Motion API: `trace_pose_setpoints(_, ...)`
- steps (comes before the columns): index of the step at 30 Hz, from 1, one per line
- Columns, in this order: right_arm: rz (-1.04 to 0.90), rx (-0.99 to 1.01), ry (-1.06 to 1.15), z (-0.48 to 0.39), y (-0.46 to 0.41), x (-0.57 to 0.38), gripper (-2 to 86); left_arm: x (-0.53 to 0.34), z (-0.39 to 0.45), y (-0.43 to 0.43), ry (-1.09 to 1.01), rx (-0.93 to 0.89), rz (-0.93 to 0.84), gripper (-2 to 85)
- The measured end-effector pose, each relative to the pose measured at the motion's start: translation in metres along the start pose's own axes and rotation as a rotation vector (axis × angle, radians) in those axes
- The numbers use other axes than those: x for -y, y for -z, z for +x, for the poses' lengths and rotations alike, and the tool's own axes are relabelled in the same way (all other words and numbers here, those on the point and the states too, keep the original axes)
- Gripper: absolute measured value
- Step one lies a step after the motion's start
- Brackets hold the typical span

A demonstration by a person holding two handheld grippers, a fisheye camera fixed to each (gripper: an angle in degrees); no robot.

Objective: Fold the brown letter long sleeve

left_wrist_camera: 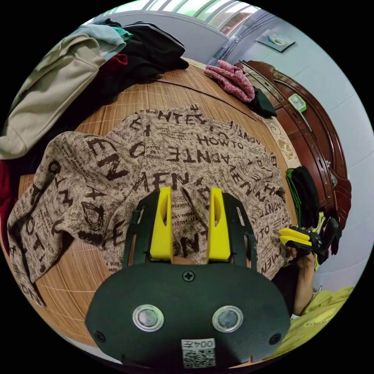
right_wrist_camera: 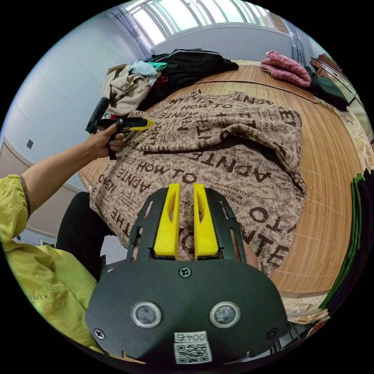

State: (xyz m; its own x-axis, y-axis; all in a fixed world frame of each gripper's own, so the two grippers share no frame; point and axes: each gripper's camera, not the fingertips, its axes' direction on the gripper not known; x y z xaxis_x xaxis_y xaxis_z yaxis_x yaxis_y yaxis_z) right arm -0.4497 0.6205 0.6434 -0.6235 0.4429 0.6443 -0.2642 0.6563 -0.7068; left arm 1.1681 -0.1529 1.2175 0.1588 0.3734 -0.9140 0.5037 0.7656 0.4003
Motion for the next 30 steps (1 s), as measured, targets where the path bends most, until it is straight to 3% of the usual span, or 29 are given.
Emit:
trace_pose_setpoints(8, -0.038, -0.014, -0.001, -0.011, -0.013, 0.007, 5.3, 0.007, 0.020, 0.018, -0.074, -0.012, -0.009, 11.5)
trace_pose_setpoints(14, -0.046, -0.057, 0.000, -0.019, -0.021, 0.013, 3.0, 0.030, 0.024, 0.057, -0.038, -0.073, 0.054, 3.5)
trace_pose_setpoints(21, -0.064, -0.101, 0.004, -0.026, -0.027, 0.019, -0.4, 0.142, 0.100, 0.177, -0.208, -0.036, 0.083, 3.0)
trace_pose_setpoints(25, -0.091, -0.127, -0.004, -0.028, -0.034, 0.025, -0.6, 0.218, 0.126, 0.209, -0.279, 0.147, -0.041, 4.6)
trace_pose_setpoints(30, -0.117, -0.172, 0.022, -0.033, -0.039, 0.031, -0.7, 0.281, 0.108, 0.200, -0.169, 0.218, -0.178, 6.2)
